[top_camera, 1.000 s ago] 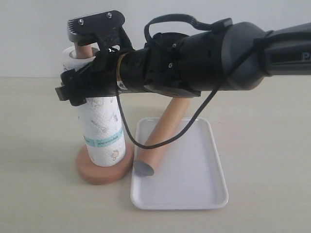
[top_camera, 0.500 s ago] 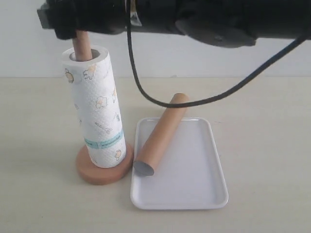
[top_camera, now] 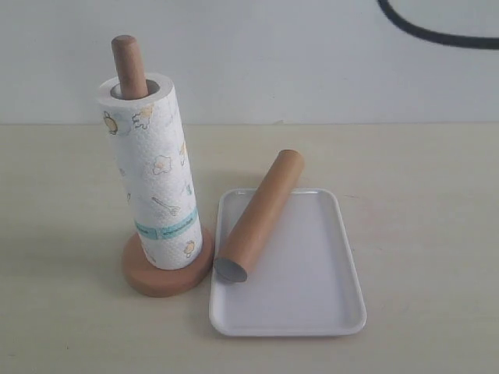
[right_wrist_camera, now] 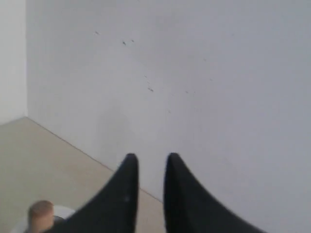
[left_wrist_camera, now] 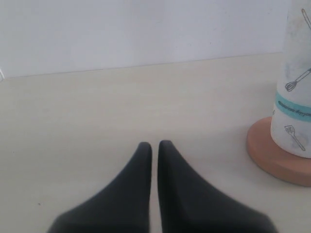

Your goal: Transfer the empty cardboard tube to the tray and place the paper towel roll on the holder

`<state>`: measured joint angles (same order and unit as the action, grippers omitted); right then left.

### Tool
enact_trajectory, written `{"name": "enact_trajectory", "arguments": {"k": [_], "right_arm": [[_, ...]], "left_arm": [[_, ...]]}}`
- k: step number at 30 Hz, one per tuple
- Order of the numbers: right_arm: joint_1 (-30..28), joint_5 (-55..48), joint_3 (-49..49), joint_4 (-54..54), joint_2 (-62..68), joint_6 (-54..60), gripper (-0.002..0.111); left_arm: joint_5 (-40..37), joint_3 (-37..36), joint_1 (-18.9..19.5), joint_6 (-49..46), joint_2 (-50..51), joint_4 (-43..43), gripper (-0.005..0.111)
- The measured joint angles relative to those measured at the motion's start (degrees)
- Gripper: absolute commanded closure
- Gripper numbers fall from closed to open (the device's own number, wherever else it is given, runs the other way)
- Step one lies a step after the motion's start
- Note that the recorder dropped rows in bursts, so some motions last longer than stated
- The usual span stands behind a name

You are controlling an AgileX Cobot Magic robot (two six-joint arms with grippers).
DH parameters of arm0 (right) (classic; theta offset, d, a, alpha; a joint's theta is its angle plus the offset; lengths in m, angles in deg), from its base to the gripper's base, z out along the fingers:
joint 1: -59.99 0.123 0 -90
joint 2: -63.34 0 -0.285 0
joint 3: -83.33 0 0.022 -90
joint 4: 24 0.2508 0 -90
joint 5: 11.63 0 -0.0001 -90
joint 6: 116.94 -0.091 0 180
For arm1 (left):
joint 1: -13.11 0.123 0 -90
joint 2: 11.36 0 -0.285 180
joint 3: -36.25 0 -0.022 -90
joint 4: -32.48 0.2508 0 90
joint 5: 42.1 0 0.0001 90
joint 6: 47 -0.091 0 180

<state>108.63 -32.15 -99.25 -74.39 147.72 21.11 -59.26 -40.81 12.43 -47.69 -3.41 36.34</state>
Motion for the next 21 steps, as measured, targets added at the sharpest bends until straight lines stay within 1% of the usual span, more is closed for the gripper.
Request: {"name": "enact_trajectory", "arguments": {"k": [5, 9, 12, 21], "right_arm": [[0.00, -15.55, 0.00, 0.08, -1.77, 2.24, 0.107], [0.00, -23.75, 0.94, -1.65, -3.12, 3.75, 0.107], [0.00, -24.87, 4.01, -3.89, -5.77, 2.78, 0.107], [0.00, -21.50, 19.17, -15.57, -18.70, -8.08, 0.107]], "left_arm": [[0.00, 0.00, 0.00, 0.00, 0.00, 0.00, 0.103], [0.00, 0.00, 0.00, 0.00, 0.00, 0.00, 0.103], [0.00, 0.00, 0.00, 0.00, 0.00, 0.00, 0.103], [0.00, 0.00, 0.00, 0.00, 0.00, 0.00, 0.103]]}}
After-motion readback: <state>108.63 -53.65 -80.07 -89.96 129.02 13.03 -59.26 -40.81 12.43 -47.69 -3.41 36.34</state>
